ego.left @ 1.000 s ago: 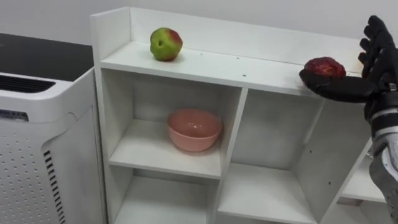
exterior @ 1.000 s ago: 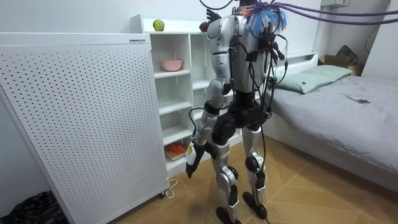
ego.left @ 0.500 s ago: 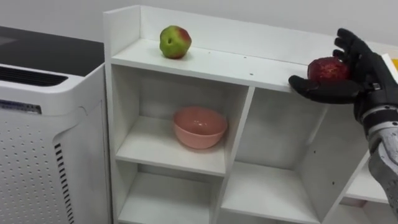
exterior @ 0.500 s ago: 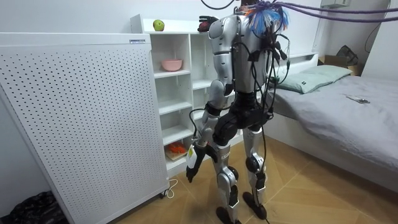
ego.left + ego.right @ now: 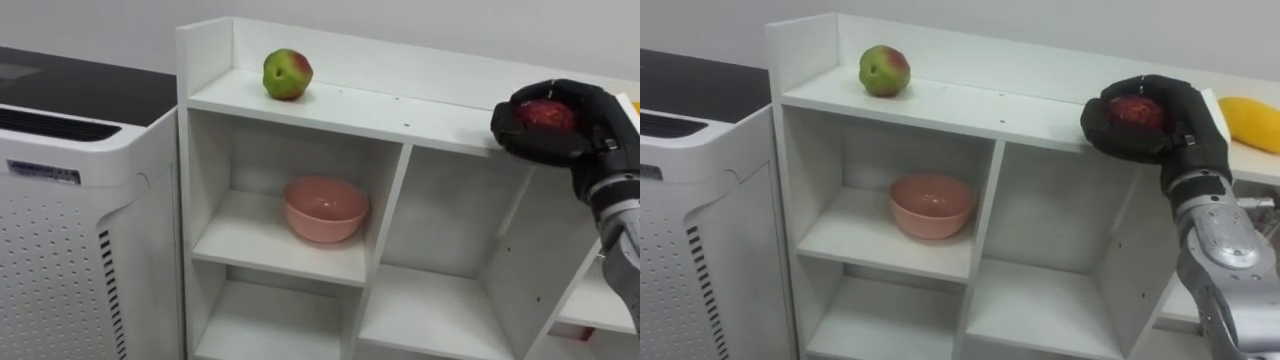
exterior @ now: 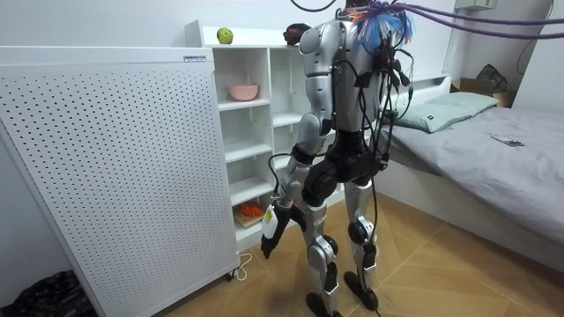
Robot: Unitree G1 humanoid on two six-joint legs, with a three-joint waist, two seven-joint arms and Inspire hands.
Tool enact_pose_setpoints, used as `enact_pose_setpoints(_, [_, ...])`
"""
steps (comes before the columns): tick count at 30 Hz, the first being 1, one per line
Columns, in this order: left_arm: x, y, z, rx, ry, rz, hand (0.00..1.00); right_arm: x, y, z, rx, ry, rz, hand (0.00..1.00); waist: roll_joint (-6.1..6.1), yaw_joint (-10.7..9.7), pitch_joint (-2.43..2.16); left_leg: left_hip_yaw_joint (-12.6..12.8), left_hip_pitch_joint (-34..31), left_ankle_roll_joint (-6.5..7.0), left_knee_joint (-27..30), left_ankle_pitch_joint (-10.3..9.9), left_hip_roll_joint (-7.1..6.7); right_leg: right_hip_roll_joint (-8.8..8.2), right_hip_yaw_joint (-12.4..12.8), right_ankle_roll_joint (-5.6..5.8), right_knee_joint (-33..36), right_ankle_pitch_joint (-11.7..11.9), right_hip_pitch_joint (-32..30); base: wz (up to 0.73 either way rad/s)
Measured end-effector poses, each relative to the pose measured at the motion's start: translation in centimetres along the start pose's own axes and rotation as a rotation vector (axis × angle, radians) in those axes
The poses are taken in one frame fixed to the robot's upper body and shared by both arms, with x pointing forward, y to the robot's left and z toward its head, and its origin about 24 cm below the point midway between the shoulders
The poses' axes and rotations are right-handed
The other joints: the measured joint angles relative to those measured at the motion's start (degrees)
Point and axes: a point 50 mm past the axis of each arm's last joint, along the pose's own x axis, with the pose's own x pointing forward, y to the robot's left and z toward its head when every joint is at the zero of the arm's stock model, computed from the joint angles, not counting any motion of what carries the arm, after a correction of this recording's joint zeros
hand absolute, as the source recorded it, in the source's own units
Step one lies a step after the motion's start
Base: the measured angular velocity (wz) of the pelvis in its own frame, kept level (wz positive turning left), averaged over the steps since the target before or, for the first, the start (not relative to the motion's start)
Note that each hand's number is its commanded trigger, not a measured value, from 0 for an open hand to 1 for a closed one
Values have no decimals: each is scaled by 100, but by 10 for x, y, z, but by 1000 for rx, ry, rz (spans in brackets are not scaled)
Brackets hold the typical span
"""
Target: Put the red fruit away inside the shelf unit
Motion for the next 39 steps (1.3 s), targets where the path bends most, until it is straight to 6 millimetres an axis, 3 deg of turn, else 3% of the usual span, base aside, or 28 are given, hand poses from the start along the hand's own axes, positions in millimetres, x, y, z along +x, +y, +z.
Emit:
enact_pose_setpoints(1, [0,-1,1,3,-2,-3,0,0,0,1,3,-2,1,100,2,-1,-19,4,2,0,0,0,-1,0,19,0,2,0,0,0])
enact_pose_setpoints(6, [0,-1,2,1,-9,-4,0,-1,5,9,65,-25,21,100,86,-24,-28,22,-16,0,-2,0,0,5,118,0,-1,0,-19,-1])
enact_pose_setpoints(14, [0,1,4,4,-25,23,0,-30,27,43,86,-194,144,100,130,-55,-49,21,13,-1,-29,1,-1,13,237,-1,-12,0,-20,-1])
enact_pose_setpoints(17, [0,0,4,4,-27,26,0,-34,34,52,102,-232,182,100,133,-6,-43,37,121,0,-55,2,1,20,384,-1,-13,0,52,-8])
enact_pose_setpoints(22, [0,-3,-2,8,-5,13,0,-51,51,53,153,-254,306,100,149,6,-33,89,192,-1,-84,1,10,21,396,0,-12,0,108,-3])
enact_pose_setpoints(26, [-1,-8,-5,22,3,0,0,-66,66,51,189,-260,402,100,231,-5,9,90,139,0,-87,-2,6,13,336,0,6,0,66,-1])
enact_pose_setpoints(27, [-1,-9,-6,26,4,-1,0,-67,68,50,190,-257,413,100,242,-5,4,89,123,0,-88,-2,6,13,335,0,7,0,58,0])
enact_pose_setpoints(29, [-2,-11,-7,29,6,-7,0,-69,73,50,206,-259,439,100,253,-4,-60,89,-2,-1,-62,1,12,16,334,-20,24,12,-54,0])
enact_pose_setpoints(31, [-2,-13,-7,38,5,-8,0,-69,75,50,221,-259,446,100,261,-3,-82,90,-63,-2,-15,3,15,17,332,-35,39,21,-120,0])
enact_pose_setpoints(33, [-2,-15,-8,48,10,-9,0,-69,76,44,230,-237,447,100,284,-4,-68,90,-102,-1,34,4,14,15,333,-39,47,25,-133,0])
enact_pose_setpoints(36, [-1,-16,-6,75,8,-8,0,-71,80,15,267,-129,417,100,305,6,-57,91,-268,2,149,2,23,11,321,-40,131,26,-325,0])
enact_pose_setpoints(39, [1,-15,10,101,-25,-10,0,-76,84,-36,300,74,364,100,401,14,0,74,-716,14,416,7,41,-1,271,-63,323,43,-707,5])
